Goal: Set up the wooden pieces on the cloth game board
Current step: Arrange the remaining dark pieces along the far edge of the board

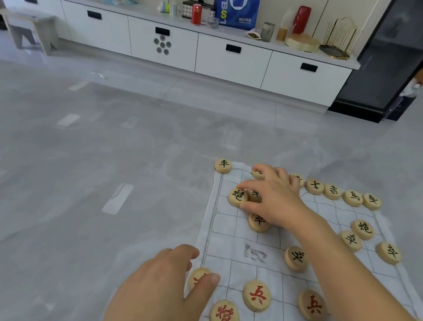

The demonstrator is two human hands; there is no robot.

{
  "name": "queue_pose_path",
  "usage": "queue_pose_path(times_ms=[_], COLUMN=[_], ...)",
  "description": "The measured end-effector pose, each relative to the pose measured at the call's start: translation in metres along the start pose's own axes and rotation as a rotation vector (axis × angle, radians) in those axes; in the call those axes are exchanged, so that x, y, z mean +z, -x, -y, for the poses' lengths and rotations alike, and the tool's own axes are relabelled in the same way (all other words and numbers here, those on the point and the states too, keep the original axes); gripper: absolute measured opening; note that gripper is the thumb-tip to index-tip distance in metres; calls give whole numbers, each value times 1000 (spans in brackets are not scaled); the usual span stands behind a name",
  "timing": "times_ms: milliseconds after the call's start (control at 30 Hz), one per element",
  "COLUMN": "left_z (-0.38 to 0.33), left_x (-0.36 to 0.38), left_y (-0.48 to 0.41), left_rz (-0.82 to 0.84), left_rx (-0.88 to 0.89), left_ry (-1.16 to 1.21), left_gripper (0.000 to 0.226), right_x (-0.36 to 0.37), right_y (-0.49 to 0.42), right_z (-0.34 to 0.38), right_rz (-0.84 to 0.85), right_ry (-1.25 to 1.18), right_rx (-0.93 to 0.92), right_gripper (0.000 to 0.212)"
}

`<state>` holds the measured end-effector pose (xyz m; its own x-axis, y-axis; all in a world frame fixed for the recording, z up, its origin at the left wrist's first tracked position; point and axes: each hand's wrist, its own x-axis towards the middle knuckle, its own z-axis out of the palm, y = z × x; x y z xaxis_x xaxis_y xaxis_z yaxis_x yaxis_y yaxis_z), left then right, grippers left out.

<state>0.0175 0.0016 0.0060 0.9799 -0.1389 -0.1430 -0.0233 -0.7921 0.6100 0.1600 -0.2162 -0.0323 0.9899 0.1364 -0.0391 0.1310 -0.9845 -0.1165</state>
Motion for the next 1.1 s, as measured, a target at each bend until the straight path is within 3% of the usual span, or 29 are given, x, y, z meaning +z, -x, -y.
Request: queue_pose_path(times_ms=[200,333,467,567,733,833,900,1000,1100], left_z=[0,-1,-1,-1,0,0,0,-2,-4], left_x=[0,0,-1,1,0,1,1,1,3], left_y=[0,0,0,0,-1,-1,-1,-1,-1], left_rz=[0,9,7,13,14,11,13,15,22], left_rx=[5,8,8,8,0,-2,0,9,22], left_ry=[-7,-9,-8,-4,-10,-14,-13,-21,-20], left_gripper=[45,46,46,46,46,46,46,45,45], right_x=[-6,-2,-6,-5,14,13,-3,-30,-36], right_y=[0,-3,2,7,11,14,21,42,72], right_z=[-13,-17,-7,25,55,47,31,-13,-52], right_rz=[86,83,-123,-142,-93,-34,-64,-224,-219], right_ry=[-99,-39,-127,-222,-84,-80,-216,-533,-499], right_rx=[167,198,208,37,-125,-97,2,149,234], right_gripper=[76,52,38,35,37,48,57,38,18])
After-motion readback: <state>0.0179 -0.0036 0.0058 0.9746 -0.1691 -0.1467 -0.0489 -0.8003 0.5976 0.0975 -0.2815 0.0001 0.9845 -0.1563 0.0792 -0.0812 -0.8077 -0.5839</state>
